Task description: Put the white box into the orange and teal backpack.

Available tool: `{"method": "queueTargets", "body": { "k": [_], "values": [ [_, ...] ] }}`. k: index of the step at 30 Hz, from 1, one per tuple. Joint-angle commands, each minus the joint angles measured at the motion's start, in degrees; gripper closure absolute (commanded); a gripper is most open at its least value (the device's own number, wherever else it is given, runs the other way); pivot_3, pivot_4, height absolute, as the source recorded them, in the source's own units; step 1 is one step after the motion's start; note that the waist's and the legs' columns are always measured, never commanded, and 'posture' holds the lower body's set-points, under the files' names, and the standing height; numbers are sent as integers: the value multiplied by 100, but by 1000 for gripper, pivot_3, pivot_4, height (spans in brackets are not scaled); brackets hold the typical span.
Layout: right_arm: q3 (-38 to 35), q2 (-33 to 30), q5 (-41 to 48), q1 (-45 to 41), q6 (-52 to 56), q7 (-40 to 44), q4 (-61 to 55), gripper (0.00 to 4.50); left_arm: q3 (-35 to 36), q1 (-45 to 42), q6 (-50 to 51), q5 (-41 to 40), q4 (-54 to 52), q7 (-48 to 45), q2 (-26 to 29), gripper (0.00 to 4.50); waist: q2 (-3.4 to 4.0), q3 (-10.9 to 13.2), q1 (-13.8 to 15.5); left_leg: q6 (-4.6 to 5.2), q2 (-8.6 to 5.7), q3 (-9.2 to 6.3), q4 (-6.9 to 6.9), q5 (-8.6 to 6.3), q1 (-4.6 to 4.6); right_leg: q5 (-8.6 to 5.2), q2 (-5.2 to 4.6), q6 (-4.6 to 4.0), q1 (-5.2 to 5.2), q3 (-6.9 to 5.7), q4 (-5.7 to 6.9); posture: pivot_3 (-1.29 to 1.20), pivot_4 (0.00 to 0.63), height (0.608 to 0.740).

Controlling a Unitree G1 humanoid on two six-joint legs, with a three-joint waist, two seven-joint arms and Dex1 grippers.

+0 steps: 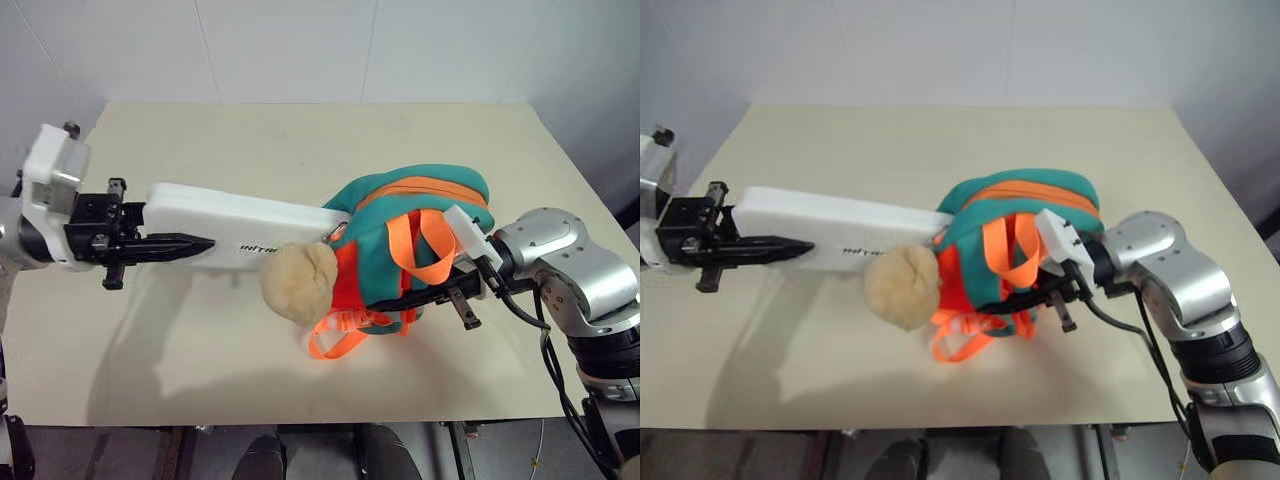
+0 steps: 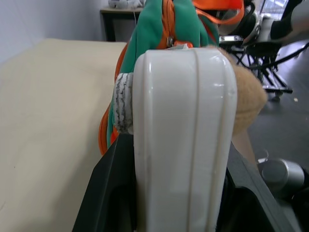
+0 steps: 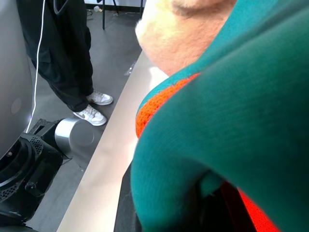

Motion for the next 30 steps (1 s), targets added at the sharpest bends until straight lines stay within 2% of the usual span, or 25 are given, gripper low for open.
{"method": "queueTargets", "body": {
  "k": [1, 8, 17, 20, 30],
  "values": [
    [-30, 49, 29, -128, 7, -37, -80, 3970, -211, -62, -83, 126, -268, -224, 136, 3177, 0, 0, -3, 0, 0, 0, 0, 0, 0, 0, 0, 0, 0, 0, 0, 0, 150, 740],
    [-24, 117, -13, -154, 2, -68, -40, 3970, -465, -339, -220, 325, -200, -68, -31, 3177, 0, 0, -2, 0, 2, 0, -2, 0, 0, 0, 4, 0, 0, 0, 0, 0, 150, 740],
    [22, 226, -70, -202, -17, -72, 29, 3970, -1134, -896, -300, 866, -181, 783, -1004, 3177, 0, 0, 5, -5, 1, -1, 8, 3, 0, 1, 4, 2, 3, 0, 4, 0, 150, 740],
    [20, 259, -56, -183, 22, -110, -21, 3970, -1418, -1005, -274, 1033, -211, 1174, -1480, 3177, 0, 0, -7, -8, 1, 0, 7, 5, 0, 1, 4, 2, 2, 2, 4, 0, 150, 740],
    [26, 318, -25, -151, 84, -207, -110, 3970, -2160, -1467, -223, 1785, 246, 1836, -2542, 3177, -1, -1, 7, -13, -1, -1, 19, 7, 0, 4, 3, 7, 6, 2, 6, 0, 150, 740]
  ]
}}
